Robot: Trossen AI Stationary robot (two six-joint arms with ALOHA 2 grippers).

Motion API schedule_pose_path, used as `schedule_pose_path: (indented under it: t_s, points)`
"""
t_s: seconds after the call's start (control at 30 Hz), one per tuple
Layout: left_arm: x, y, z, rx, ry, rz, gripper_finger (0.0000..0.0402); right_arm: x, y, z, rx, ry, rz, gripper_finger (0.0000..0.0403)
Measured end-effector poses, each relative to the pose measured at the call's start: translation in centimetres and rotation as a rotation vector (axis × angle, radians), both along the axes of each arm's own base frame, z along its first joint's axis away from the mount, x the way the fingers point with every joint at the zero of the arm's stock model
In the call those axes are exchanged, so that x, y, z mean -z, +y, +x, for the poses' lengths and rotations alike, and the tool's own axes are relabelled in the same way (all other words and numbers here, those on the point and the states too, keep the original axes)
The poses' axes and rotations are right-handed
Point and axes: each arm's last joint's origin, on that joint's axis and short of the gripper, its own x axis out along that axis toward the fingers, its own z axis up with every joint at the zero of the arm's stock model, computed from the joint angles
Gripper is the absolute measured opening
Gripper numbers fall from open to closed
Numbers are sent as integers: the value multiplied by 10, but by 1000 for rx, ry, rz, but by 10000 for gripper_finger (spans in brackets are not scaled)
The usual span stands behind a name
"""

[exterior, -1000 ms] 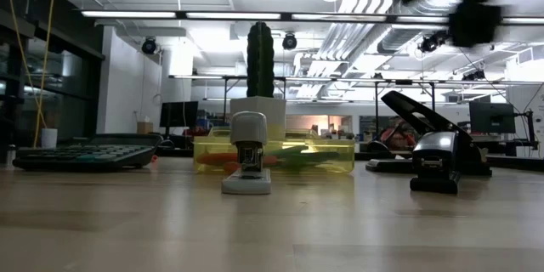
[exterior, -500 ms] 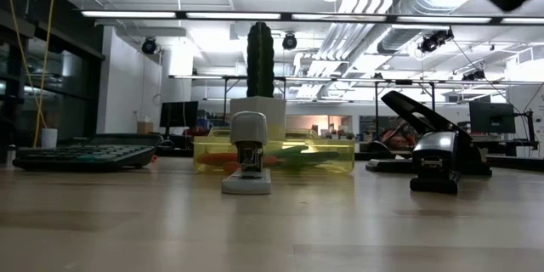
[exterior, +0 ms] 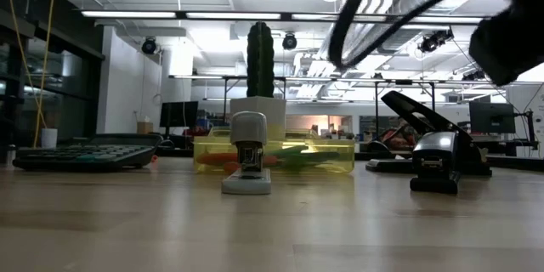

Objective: Pick & place school supplies into a supply box
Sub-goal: Put the pink eraser into the yellow supply box

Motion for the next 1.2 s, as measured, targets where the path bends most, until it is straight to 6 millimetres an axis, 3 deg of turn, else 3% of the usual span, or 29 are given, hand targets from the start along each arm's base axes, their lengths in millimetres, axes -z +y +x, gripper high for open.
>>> schedule_pose_path:
  t_s: [0.23,0.47,0.93,1.2]
  points:
    - [0,0,0,0,0,0,209,14,1,1,50,50,-37,200]
    - [0,0,0,0,5,0,209,16,-2,-2,135,89,-94,190]
    - [0,0,0,0,5,0,209,17,-4,-5,109,115,-114,39]
    - [0,0,0,0,4,0,209,3,-10,-12,-25,83,-129,7]
